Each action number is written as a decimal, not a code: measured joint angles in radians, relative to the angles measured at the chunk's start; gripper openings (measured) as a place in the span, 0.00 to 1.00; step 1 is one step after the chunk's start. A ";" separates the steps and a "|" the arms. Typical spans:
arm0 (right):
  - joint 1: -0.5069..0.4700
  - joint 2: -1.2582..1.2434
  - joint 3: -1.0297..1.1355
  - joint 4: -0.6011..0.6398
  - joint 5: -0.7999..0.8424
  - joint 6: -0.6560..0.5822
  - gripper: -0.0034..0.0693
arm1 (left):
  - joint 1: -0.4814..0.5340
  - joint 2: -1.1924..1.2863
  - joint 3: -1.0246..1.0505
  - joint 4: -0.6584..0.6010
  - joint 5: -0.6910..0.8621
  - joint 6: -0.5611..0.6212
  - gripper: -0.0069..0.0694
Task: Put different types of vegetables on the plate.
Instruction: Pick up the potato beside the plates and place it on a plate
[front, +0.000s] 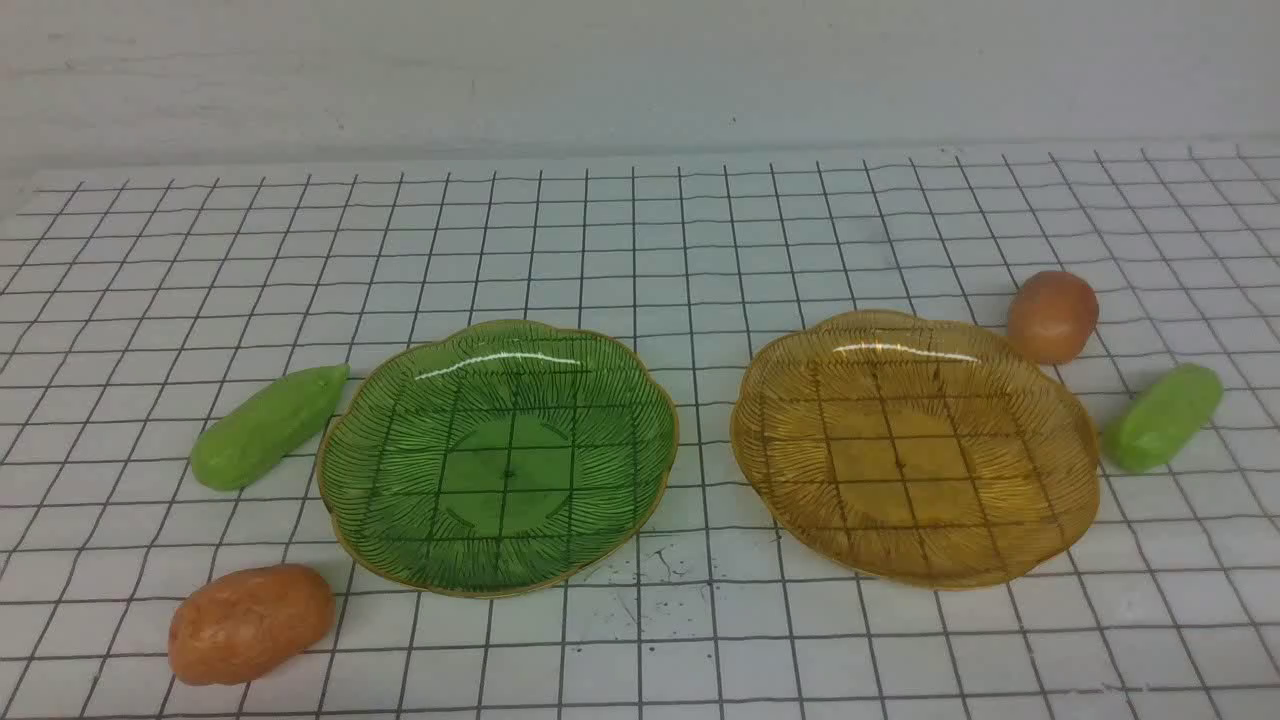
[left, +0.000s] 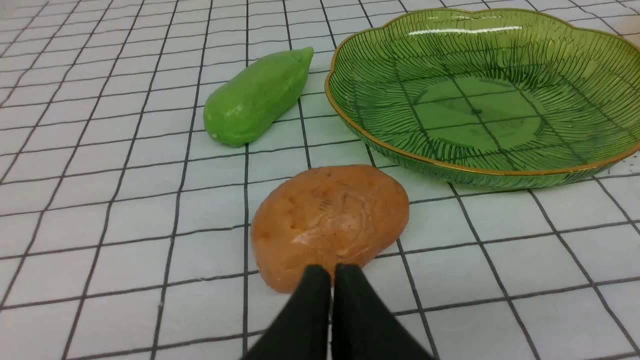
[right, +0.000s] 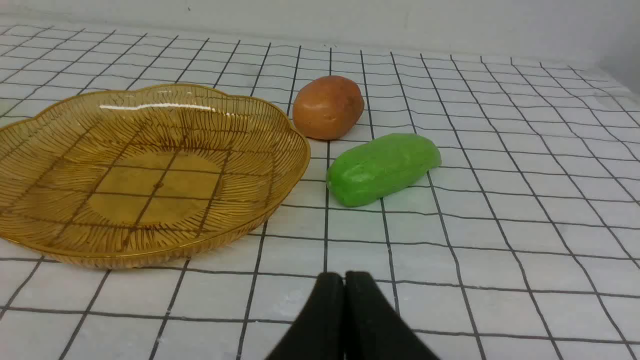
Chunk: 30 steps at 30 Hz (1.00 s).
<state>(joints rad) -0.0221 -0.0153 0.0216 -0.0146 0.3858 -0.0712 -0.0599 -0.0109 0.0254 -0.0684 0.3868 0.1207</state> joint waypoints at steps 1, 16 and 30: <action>0.000 0.000 0.000 0.000 0.000 0.000 0.03 | 0.000 0.000 0.000 0.000 0.000 0.000 0.08; 0.000 0.000 0.000 0.000 0.000 0.000 0.03 | 0.000 0.000 0.000 0.000 0.000 0.000 0.08; 0.000 0.000 0.000 0.000 0.000 0.000 0.03 | 0.000 0.000 0.003 -0.181 -0.083 -0.085 0.08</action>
<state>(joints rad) -0.0221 -0.0153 0.0216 -0.0146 0.3858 -0.0712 -0.0599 -0.0109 0.0282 -0.2490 0.3040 0.0354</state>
